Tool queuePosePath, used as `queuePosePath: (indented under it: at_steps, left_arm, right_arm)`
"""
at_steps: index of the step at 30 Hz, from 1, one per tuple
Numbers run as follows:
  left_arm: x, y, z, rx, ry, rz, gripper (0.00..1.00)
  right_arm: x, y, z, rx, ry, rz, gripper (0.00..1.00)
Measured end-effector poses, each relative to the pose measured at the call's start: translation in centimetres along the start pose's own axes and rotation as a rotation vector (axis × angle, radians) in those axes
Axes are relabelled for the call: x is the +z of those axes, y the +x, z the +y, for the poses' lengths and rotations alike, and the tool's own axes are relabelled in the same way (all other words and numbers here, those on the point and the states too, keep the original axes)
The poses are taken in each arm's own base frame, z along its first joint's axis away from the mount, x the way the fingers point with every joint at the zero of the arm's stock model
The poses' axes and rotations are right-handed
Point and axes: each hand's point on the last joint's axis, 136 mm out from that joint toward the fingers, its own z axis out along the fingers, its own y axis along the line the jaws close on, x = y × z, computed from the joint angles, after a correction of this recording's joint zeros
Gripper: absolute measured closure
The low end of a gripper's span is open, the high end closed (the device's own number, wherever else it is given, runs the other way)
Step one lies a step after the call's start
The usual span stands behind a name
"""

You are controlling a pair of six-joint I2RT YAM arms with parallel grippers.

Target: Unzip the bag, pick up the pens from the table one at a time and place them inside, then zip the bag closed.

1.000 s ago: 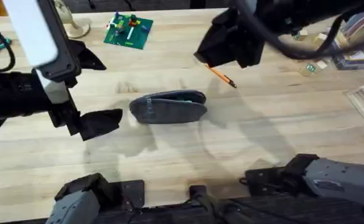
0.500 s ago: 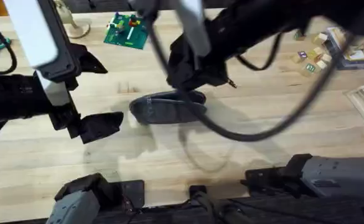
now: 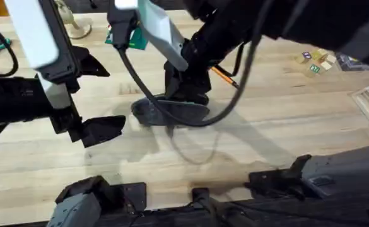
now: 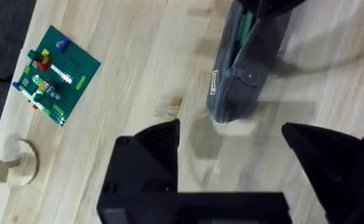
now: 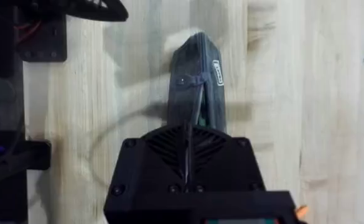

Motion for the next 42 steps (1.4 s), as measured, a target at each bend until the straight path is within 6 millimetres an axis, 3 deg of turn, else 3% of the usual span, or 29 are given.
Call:
queuePosePath:
  at_steps: [10,27,35,42]
  left_arm:
    - [0.0,0.0,0.0,0.000,-0.001,0.000,0.008]
    - [0.0,0.0,0.0,0.000,-0.001,0.000,0.008]
    - [0.0,0.0,0.0,0.000,0.000,0.000,0.007]
    - [0.0,0.0,0.0,0.000,0.000,0.000,0.008]
  right_arm:
    - [3.9,2.4,-1.2,0.040,-0.035,0.110,0.969]
    - [6.7,3.3,-2.2,0.055,-0.052,0.141,0.968]
    - [9.3,5.0,-2.4,0.086,-0.098,0.193,0.969]
    - [9.7,5.2,-2.4,0.090,-0.104,0.199,0.936]
